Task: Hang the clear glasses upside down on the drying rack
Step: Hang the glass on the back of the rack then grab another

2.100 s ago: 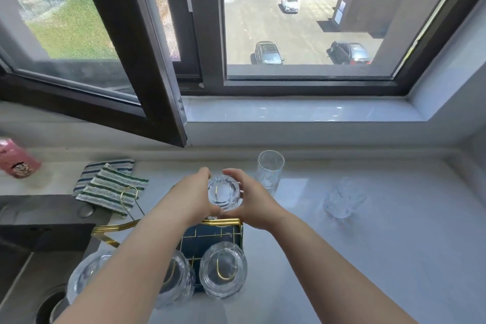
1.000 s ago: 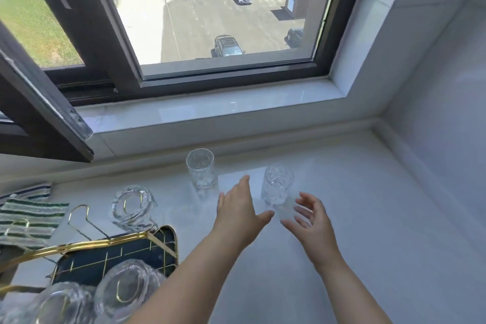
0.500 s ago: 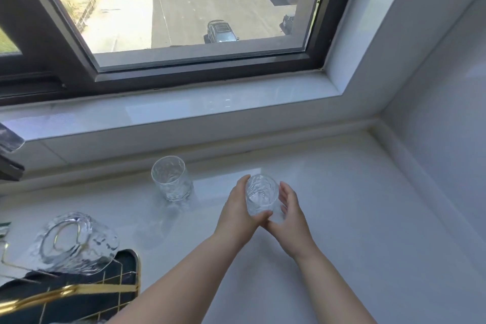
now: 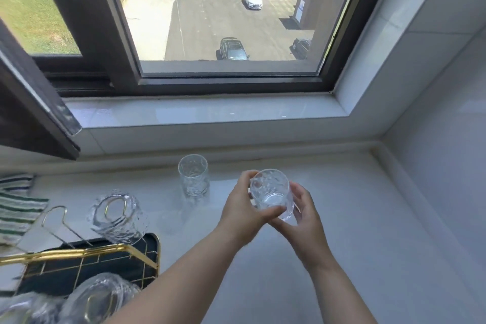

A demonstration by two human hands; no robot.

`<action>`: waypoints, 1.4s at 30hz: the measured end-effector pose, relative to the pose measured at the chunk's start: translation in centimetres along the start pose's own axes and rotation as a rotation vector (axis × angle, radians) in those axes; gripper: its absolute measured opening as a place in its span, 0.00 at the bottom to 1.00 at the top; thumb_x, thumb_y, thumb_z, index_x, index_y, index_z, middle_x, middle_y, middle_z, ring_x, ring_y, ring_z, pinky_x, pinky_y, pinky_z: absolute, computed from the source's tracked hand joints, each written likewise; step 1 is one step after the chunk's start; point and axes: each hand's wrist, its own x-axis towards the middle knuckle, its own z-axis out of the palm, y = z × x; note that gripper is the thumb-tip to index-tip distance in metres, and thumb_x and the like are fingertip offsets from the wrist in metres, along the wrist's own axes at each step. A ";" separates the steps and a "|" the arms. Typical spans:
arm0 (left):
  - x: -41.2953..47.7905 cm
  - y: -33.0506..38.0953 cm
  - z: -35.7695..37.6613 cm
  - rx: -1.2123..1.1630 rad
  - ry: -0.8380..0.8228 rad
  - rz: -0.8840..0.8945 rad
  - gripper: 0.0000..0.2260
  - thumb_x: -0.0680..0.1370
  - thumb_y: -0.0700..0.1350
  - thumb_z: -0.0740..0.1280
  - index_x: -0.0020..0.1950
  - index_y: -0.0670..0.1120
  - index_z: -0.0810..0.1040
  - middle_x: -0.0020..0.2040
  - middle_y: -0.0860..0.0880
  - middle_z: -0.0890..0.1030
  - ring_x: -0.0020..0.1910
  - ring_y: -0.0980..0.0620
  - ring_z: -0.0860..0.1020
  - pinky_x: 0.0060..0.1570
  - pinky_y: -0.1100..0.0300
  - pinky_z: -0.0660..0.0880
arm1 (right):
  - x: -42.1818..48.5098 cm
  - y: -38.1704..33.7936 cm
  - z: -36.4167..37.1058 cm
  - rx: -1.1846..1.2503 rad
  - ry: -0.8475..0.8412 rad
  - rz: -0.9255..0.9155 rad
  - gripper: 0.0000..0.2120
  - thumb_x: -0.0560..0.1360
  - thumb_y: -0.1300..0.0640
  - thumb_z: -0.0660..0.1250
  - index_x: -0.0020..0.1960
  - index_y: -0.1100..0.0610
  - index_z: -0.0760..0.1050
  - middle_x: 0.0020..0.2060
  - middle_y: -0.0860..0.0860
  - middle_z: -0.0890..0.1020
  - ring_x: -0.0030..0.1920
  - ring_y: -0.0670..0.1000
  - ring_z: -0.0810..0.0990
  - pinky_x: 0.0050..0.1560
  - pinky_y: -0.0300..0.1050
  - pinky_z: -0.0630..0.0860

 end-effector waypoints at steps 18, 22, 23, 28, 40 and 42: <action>-17.8 7.3 -24.1 -0.362 -0.104 0.110 0.33 0.61 0.39 0.75 0.63 0.50 0.68 0.60 0.41 0.78 0.58 0.44 0.78 0.57 0.54 0.76 | -8.1 -15.9 18.0 0.313 -0.835 -0.052 0.30 0.67 0.68 0.70 0.66 0.60 0.65 0.59 0.64 0.75 0.61 0.64 0.74 0.64 0.56 0.71; -18.5 7.6 -28.7 -0.174 -0.061 0.136 0.32 0.58 0.46 0.79 0.59 0.55 0.71 0.57 0.48 0.80 0.56 0.48 0.79 0.54 0.54 0.76 | -7.7 -18.4 21.3 0.192 -0.820 -0.075 0.36 0.63 0.60 0.76 0.67 0.57 0.65 0.57 0.61 0.77 0.57 0.60 0.78 0.61 0.56 0.74; -18.4 7.5 -29.7 -0.080 -0.021 0.133 0.31 0.58 0.48 0.79 0.58 0.58 0.72 0.55 0.52 0.81 0.54 0.51 0.80 0.49 0.58 0.78 | -7.5 -18.9 22.0 0.112 -0.792 -0.103 0.35 0.64 0.62 0.75 0.67 0.55 0.65 0.58 0.62 0.76 0.56 0.60 0.79 0.59 0.55 0.76; -15.5 5.8 -32.4 0.608 0.185 0.178 0.33 0.64 0.49 0.76 0.65 0.58 0.65 0.60 0.58 0.72 0.58 0.56 0.71 0.56 0.60 0.69 | -5.9 -19.8 26.2 -0.416 -0.633 -0.318 0.36 0.61 0.62 0.77 0.63 0.46 0.67 0.57 0.50 0.77 0.53 0.51 0.79 0.53 0.51 0.80; -10.2 0.9 -32.7 0.667 0.013 -0.055 0.31 0.66 0.52 0.73 0.65 0.53 0.63 0.58 0.53 0.75 0.53 0.53 0.74 0.52 0.58 0.72 | -1.4 -14.3 31.1 -0.957 -0.755 -0.326 0.39 0.61 0.60 0.77 0.67 0.48 0.62 0.64 0.53 0.71 0.61 0.53 0.72 0.61 0.49 0.72; -9.5 0.4 -32.3 0.715 0.015 -0.132 0.30 0.67 0.52 0.73 0.64 0.50 0.64 0.59 0.50 0.76 0.55 0.49 0.76 0.54 0.54 0.73 | -0.8 -13.7 31.3 -0.979 -0.783 -0.304 0.39 0.61 0.60 0.77 0.67 0.49 0.63 0.64 0.53 0.71 0.61 0.54 0.72 0.61 0.49 0.72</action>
